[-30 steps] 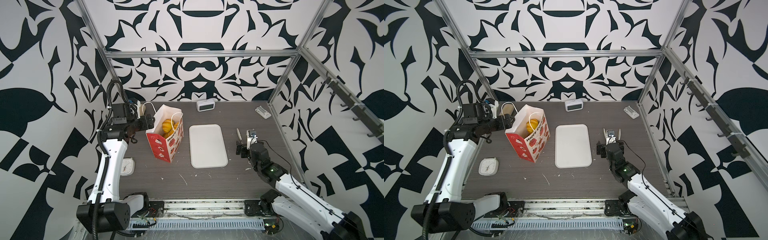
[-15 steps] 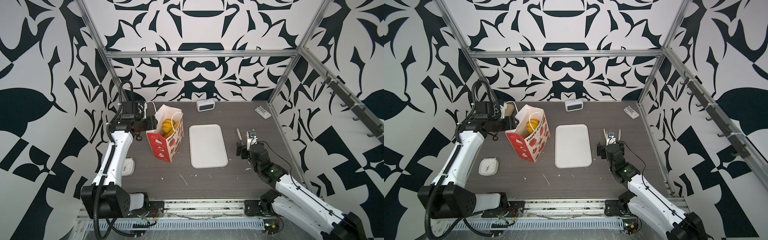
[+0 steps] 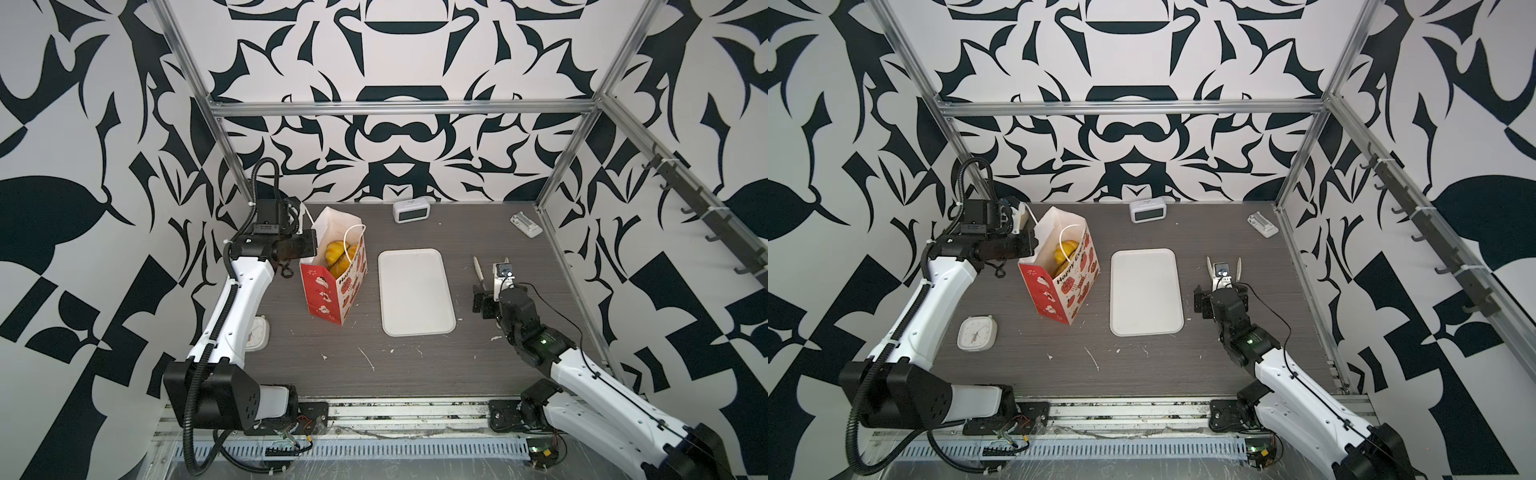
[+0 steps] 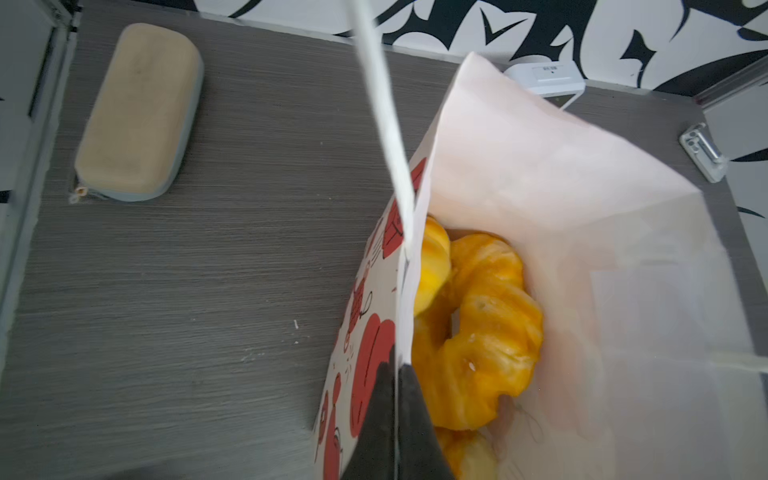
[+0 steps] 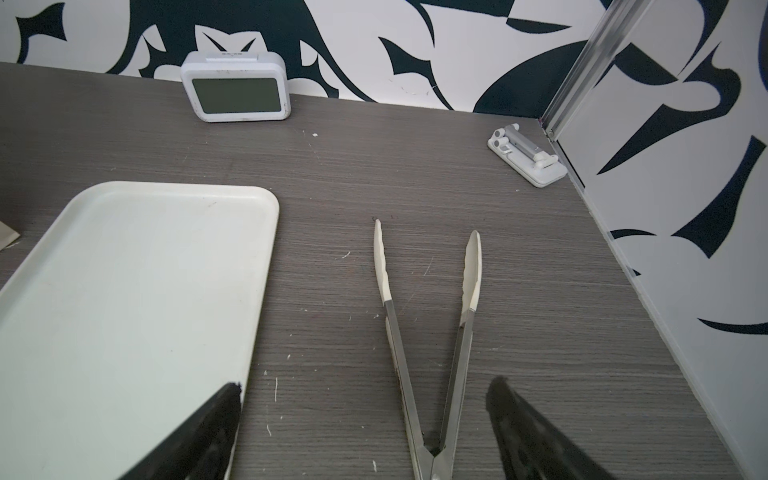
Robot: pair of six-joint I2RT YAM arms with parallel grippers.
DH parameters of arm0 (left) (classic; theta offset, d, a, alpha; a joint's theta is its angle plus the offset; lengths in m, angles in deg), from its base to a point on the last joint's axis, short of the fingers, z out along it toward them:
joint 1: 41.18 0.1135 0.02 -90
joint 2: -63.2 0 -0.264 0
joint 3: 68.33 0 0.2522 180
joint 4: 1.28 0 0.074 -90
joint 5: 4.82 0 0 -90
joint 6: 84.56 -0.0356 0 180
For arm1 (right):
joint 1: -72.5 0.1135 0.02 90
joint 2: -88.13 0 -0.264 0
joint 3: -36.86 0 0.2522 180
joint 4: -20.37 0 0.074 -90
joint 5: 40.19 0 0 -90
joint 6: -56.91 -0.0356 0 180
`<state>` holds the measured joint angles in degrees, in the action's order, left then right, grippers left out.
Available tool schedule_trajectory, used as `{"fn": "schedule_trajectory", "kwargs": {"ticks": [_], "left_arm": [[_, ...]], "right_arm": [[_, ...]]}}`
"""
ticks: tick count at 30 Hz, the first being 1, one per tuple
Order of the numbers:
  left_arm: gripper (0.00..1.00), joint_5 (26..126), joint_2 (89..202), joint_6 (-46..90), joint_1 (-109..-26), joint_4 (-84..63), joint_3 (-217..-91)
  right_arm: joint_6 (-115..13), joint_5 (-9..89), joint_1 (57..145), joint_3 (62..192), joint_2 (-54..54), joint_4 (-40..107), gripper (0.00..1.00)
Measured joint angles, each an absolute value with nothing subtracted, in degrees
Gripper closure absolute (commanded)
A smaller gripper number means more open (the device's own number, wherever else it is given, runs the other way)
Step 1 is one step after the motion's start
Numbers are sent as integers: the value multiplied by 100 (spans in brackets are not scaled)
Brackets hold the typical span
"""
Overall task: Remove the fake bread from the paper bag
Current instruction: 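Grasp the bag's top edge with the left gripper and lift it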
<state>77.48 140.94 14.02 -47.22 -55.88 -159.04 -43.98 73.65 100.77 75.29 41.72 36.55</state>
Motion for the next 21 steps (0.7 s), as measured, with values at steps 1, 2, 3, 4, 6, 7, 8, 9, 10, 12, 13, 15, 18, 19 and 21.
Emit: {"fn": "schedule_trajectory", "kwargs": {"ticks": [1, 2, 3, 4, 6, 7, 8, 9, 10, 12, 13, 15, 18, 19, 21], "left_arm": [[100, 7730, 14122, 1454, -4812, -5551, -15937], [100, 7726, 14153, 1496, -4893, -5527, -15978], [100, 7724, 14192, 1551, -4987, -5507, -16033], [100, 7719, 14245, 1614, -5102, -5501, -16109], [100, 7689, 14325, 1725, -5290, -5479, -16254], [100, 7656, 14367, 1798, -5382, -5459, -16332], [100, 7621, 14391, 1863, -5443, -5431, -16378], [100, 7580, 14408, 1940, -5505, -5385, -16422], [100, 7531, 14417, 2040, -5555, -5352, -16468], [100, 7492, 14417, 2200, -5572, -5256, -16518], [100, 7492, 14417, 2278, -5570, -5193, -16547], [100, 7496, 14417, 2381, -5568, -5094, -16566], [100, 7507, 14417, 2479, -5566, -5022, -16566], [100, 7507, 14417, 2501, -5566, -5022, -16566], [100, 7503, 14417, 2525, -5566, -5018, -16566]], "right_arm": [[-4407, 7343, 10077, 7529, 4150, 3657, 6], [-4414, 7328, 10077, 7529, 4128, 3659, 6], [-4420, 7306, 10077, 7529, 4104, 3664, 6], [-4435, 7293, 10077, 7529, 4078, 3675, 6], [-4457, 7267, 10077, 7529, 4043, 3699, 6], [-4462, 7251, 10077, 7529, 4039, 3710, 6], [-4475, 7247, 10077, 7529, 4041, 3718, 6], [-4481, 7247, 10077, 7529, 4043, 3721, 6], [-4490, 7247, 10077, 7529, 4043, 3723, 6], [-4503, 7245, 10077, 7529, 4045, 3738, 6], [-4505, 7245, 10077, 7529, 4045, 3738, 6], [-4518, 7245, 10077, 7529, 4056, 3743, 6], [-4525, 7245, 10077, 7529, 4098, 3758, 6], [-4529, 7240, 10077, 7529, 4113, 3762, 6], [-4545, 7225, 10077, 7529, 4128, 3775, 6]]}}
